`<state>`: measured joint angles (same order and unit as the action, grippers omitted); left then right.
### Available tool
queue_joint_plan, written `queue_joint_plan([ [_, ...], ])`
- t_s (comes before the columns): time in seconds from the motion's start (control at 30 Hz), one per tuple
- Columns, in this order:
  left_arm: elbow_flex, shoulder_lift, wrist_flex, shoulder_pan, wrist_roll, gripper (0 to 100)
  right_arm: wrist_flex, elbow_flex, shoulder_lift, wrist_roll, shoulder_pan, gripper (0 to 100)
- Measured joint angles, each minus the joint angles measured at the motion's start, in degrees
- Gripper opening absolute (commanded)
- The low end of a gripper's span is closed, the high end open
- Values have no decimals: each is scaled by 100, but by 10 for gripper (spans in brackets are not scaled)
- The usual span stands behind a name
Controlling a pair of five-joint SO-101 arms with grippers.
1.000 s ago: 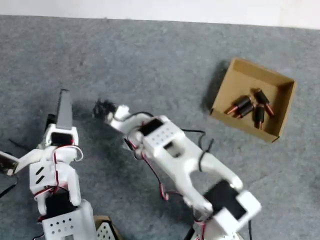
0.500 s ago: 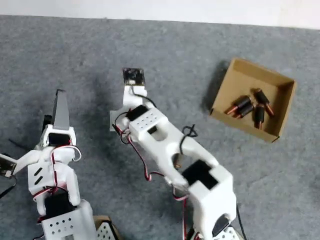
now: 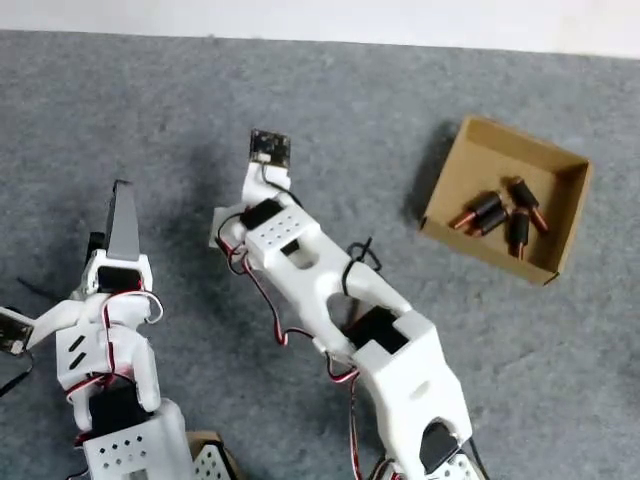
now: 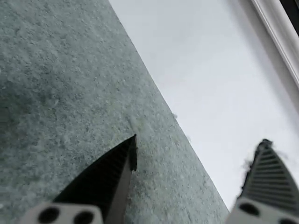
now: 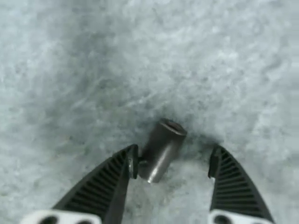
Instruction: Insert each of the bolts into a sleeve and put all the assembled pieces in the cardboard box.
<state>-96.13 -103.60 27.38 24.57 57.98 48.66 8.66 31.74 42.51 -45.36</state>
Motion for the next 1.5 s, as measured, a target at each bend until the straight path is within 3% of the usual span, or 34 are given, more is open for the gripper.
queue_joint_plan([
  [0.17, 0, 0, 0, 0, 0, 361, 457, 88, 9, 185, 9, 221],
  [0.33, 0, 0, 0, 0, 0, 361, 536, 88, 9, 202, 88, 98],
  [0.43, 0, 0, 0, 0, 0, 361, 554, 9, 9, 123, 123, 84],
  [1.03, 0, 0, 0, -18, 0, 361, 633, -9, 18, -2611, 501, 92],
  [1.2, 0, 0, 0, -18, 0, 361, 633, -9, 18, -2980, 589, 190],
  [1.5, 0, 0, 141, -211, 0, 361, 633, 158, 62, -3341, 589, 194],
])
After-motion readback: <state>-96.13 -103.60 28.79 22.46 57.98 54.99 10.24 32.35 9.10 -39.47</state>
